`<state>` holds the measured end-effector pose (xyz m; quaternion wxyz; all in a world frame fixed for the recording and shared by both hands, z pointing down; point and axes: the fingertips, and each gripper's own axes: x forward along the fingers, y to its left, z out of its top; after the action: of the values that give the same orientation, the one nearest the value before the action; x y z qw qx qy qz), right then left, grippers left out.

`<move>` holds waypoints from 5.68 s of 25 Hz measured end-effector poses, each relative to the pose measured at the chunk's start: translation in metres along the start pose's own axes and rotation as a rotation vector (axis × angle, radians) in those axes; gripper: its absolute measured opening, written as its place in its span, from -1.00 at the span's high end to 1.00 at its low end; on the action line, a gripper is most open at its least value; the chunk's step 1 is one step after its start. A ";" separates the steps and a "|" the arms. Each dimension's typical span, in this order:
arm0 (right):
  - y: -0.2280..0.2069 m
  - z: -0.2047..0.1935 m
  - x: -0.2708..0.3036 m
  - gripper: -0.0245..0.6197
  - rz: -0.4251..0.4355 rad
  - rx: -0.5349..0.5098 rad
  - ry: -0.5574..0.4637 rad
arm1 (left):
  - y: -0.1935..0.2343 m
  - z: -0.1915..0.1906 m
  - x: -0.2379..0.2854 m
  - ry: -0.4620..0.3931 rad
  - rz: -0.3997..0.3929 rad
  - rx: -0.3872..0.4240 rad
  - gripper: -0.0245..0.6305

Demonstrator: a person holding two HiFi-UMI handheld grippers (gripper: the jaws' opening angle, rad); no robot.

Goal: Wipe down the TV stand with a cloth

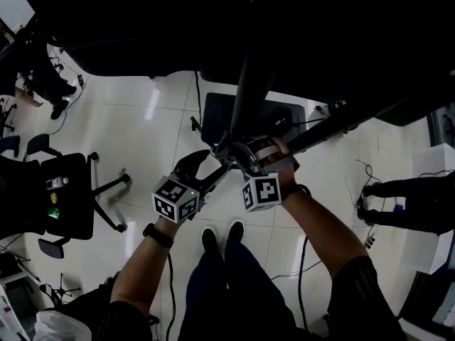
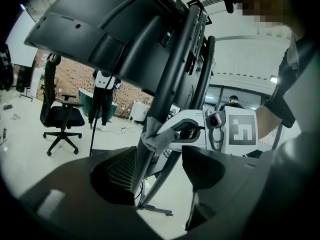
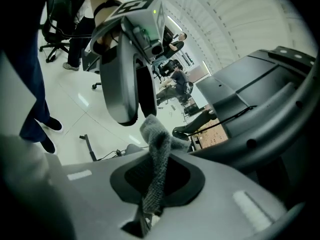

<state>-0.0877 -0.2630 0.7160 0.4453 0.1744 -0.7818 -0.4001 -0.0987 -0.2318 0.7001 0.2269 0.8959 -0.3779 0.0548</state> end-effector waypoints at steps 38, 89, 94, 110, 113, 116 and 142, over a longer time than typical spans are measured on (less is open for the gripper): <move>0.188 -0.071 0.114 0.85 0.195 0.265 0.164 | 0.054 -0.188 0.053 0.227 -0.079 -0.101 -0.04; -0.398 0.012 -0.446 0.85 -0.535 0.295 -0.254 | -0.298 0.349 -0.011 -0.372 -0.249 0.475 -0.03; -0.434 0.006 -0.460 0.85 -0.547 0.258 -0.250 | -0.314 0.394 -0.007 -0.441 -0.217 0.541 -0.03; -0.443 -0.009 -0.444 0.85 -0.455 0.322 -0.313 | -0.322 0.383 0.026 -0.398 -0.214 0.518 -0.03; -0.433 -0.011 -0.436 0.85 -0.469 0.274 -0.307 | -0.318 0.373 0.032 -0.372 -0.215 0.515 -0.03; -0.432 -0.010 -0.438 0.85 -0.495 0.274 -0.344 | -0.313 0.366 0.036 -0.359 -0.211 0.503 -0.03; -0.330 -0.047 -0.372 0.85 -0.425 0.164 -0.265 | -0.281 0.298 0.068 -0.250 -0.176 0.400 -0.03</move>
<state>0.1265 -0.2555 0.2642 0.2295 0.3162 -0.8089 -0.4393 0.1248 -0.2376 0.3505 0.0007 0.9522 -0.3054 -0.0027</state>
